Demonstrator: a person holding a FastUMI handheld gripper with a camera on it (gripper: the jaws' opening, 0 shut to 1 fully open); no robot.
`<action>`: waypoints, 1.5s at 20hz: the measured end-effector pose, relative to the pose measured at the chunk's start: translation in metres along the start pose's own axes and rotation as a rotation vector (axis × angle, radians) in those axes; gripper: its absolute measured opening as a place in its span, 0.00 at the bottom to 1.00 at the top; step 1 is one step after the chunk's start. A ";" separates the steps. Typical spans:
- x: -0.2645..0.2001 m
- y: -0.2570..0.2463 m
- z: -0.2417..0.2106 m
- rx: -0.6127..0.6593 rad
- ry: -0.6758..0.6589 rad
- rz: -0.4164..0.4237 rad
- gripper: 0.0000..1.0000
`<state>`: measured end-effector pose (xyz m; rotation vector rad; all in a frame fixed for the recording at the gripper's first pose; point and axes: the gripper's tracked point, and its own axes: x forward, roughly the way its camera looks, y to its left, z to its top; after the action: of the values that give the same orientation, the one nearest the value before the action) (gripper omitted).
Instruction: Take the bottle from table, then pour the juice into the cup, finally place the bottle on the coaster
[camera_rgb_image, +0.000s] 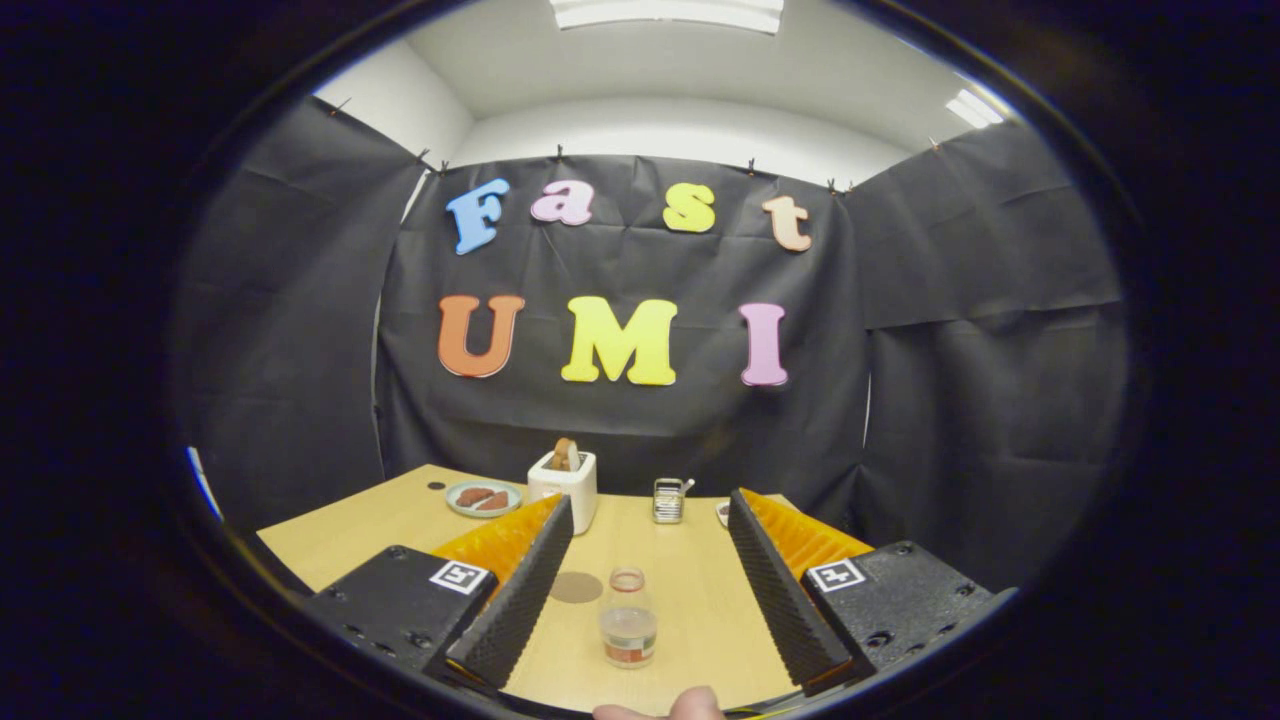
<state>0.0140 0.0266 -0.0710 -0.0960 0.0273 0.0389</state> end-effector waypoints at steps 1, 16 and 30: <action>0.002 0.001 -0.005 0.001 -0.004 -0.003 1.00; 0.036 0.007 -0.159 0.023 0.140 0.026 1.00; 0.084 0.025 -0.248 0.132 0.356 0.067 1.00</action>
<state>0.0902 0.0305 -0.3228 0.0313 0.3883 0.0863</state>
